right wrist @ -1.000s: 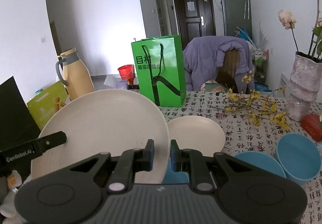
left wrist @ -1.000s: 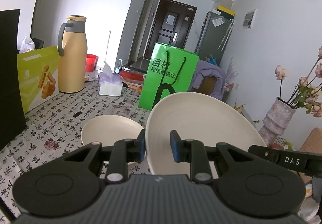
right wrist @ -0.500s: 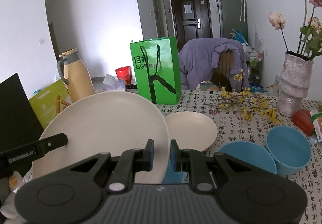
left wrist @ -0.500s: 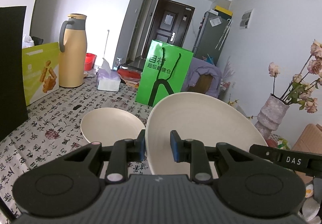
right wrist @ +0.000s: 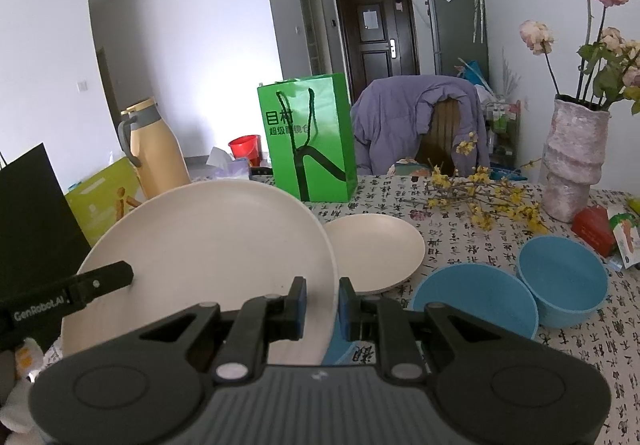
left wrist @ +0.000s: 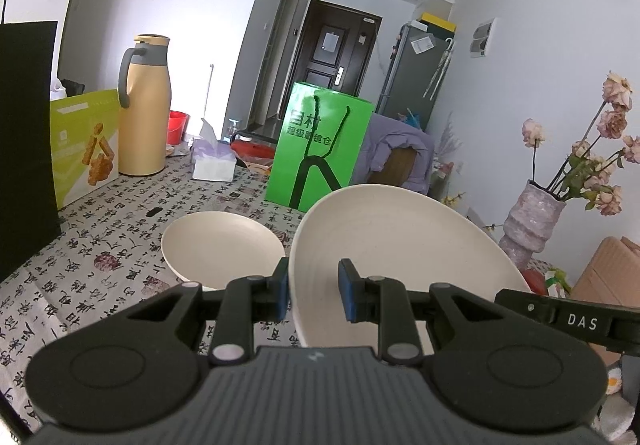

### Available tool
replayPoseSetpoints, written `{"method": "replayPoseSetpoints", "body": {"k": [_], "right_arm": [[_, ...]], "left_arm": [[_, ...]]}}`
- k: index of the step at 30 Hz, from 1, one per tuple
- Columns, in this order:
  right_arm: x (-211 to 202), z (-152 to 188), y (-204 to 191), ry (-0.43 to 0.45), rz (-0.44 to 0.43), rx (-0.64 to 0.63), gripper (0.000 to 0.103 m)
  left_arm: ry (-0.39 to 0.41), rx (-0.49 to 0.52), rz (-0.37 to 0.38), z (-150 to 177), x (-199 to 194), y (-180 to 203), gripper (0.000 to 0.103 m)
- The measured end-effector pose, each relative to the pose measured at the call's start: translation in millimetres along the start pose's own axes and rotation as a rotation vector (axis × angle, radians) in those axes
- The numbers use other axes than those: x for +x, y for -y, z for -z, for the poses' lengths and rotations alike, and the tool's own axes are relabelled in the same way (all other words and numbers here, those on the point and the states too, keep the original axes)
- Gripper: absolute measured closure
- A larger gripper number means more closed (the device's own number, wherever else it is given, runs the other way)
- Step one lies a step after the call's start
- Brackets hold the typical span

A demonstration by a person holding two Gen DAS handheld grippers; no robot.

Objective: Organize plates and bowls
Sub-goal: 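Carry the cream plate back past the blue bowls and lower it with both grippers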

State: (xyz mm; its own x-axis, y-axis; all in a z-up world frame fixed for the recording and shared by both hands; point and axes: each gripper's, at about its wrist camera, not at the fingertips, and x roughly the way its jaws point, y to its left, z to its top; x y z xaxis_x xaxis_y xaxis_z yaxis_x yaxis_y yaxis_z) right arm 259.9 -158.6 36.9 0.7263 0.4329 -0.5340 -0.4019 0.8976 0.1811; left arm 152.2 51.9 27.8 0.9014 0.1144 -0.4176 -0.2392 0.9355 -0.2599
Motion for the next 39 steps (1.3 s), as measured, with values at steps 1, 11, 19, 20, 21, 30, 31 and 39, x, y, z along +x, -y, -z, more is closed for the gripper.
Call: {"method": "replayPoseSetpoints", "body": {"k": [1,11,19,20,21,30,31,39], "right_arm": [[-2.0,0.7,1.1,0.001,-0.003,0.004,0.087],[-14.7,14.3,9.5,0.004,0.007,0.018,0.087],[-23.2,26.6,15.4,0.004,0.017,0.028,0.087],[-25.0,27.3,15.8,0.006,0.019,0.028,0.087],[-26.7,27.9,16.1,0.009,0.020,0.028,0.087],[-34.4,38.2,22.7,0.015,0.034,0.041,0.087],[-35.3,39.5,23.8,0.014,0.033,0.045,0.087],[-38.5,52.0,30.3,0.013,0.043,0.049,0.087]], "left_arm": [[0.001,0.001,0.000,0.8,-1.3,0.8,0.078],[-0.008,0.013,0.008,12.5,-8.5,8.0,0.078],[-0.020,0.025,0.015,22.6,-11.8,15.0,0.078],[-0.020,0.027,0.017,24.0,-12.5,15.7,0.078],[-0.021,0.029,0.018,25.4,-13.0,17.0,0.078],[-0.033,0.044,0.027,38.3,-17.0,23.8,0.078],[-0.037,0.044,0.027,39.5,-16.9,24.3,0.078],[-0.043,0.058,0.029,51.6,-19.5,29.2,0.078]]}}
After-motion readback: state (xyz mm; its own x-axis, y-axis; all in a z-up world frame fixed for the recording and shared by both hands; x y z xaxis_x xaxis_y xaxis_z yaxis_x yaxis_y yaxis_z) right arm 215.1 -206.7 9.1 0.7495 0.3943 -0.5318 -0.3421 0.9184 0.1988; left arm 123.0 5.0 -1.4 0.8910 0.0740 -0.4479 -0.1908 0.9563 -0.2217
